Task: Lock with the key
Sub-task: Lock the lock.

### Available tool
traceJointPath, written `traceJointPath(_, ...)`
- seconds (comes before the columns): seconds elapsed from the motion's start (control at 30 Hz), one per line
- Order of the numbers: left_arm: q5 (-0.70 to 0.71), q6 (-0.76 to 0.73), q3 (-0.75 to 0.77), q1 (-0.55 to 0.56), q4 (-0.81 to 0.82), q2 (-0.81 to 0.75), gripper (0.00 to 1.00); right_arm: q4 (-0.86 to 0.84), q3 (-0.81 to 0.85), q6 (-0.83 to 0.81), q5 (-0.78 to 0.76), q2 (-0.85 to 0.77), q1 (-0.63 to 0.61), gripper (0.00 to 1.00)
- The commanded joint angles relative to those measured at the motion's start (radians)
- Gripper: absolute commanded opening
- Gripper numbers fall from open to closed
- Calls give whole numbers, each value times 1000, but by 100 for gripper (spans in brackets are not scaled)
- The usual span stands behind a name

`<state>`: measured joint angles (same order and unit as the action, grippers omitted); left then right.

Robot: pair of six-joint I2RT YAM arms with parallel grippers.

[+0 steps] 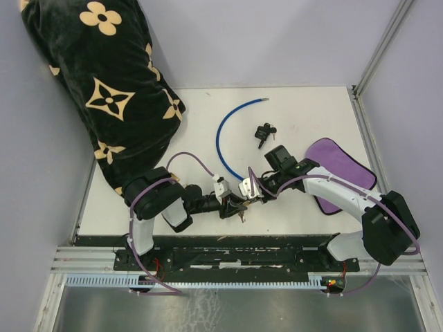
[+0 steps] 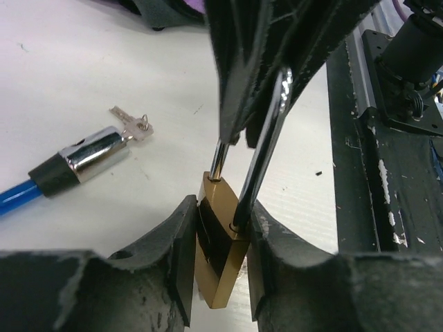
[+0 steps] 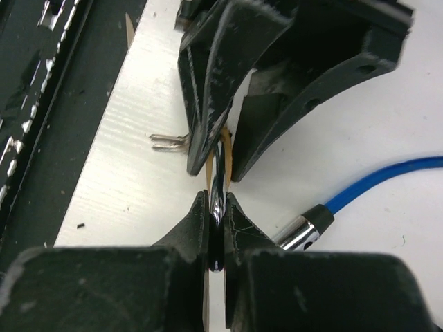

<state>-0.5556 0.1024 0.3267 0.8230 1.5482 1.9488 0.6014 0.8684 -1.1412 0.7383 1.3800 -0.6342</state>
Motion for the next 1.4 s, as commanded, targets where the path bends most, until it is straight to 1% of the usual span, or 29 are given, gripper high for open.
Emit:
traceJointPath(0.0,72,55,-47,-60,147,22,40,236,-31,-113,-107,11,-8,2)
traceJointPath(0.17,79,65,-71,-78,171,6,50,251,-5,-90,-99,9,-7,2)
traceJointPath(0.3,79,60,-82,-84,172,0,56,253,19,-45,-85,8,-8,2)
traceJointPath(0.63,100,103,-45,-77,173,-18,57,261,92,74,-28,62,-8,2)
traceJointPath(0.8,201,62,-50,-48,179,-45,60,276,141,162,12,110,-9,2)
traceJointPath(0.87,291,22,-54,-19,181,-54,61,272,154,193,21,122,-9,2)
traceJointPath(1.13,556,-41,-34,69,182,-55,60,213,189,357,29,134,-9,2)
traceJointPath(1.23,587,-75,-56,76,181,-86,60,202,208,415,35,121,-6,2)
traceJointPath(1.37,541,-121,-116,77,182,-161,63,190,261,499,55,100,13,2)
